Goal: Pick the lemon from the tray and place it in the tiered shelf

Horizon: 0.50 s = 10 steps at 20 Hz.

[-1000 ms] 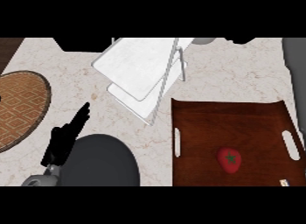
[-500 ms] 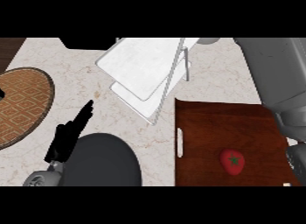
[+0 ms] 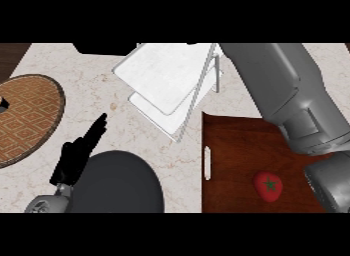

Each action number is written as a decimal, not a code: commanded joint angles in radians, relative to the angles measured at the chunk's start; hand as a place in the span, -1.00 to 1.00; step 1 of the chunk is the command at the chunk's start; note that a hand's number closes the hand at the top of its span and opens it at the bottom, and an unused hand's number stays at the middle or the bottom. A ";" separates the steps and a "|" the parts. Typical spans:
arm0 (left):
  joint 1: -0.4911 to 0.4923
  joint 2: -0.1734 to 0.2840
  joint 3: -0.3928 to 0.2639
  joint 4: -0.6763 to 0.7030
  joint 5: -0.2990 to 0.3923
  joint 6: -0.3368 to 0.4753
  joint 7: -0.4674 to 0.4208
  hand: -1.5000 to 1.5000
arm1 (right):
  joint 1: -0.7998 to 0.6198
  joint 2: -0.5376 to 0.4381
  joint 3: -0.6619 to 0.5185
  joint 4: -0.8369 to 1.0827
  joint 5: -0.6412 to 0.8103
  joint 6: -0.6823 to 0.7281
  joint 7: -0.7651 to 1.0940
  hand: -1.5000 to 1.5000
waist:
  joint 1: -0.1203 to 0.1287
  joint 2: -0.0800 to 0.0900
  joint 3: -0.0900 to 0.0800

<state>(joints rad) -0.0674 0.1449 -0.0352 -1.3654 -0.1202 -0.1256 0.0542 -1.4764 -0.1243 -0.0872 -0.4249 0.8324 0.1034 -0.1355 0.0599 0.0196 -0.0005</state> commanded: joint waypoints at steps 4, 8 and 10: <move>-0.013 -0.013 0.002 -0.001 0.002 0.007 0.017 0.00 | -0.012 0.086 -0.085 0.128 -0.094 0.073 -0.042 1.00 | 0.001 0.002 0.000; 0.000 -0.029 -0.035 -0.026 -0.016 0.006 0.022 0.00 | -0.013 0.119 -0.281 0.198 -0.289 0.148 0.092 -1.00 | 0.031 0.010 0.001; 0.000 0.006 -0.007 0.009 -0.003 -0.019 -0.011 0.00 | -0.002 0.102 -0.337 0.206 -0.345 0.187 0.066 -1.00 | 0.018 0.013 0.000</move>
<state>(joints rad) -0.0692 0.1394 -0.0437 -1.3743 -0.1214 -0.1317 0.0588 -1.5043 -0.0890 -0.3187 -0.2683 0.6008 0.2540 -0.0728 0.0626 0.0104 0.0092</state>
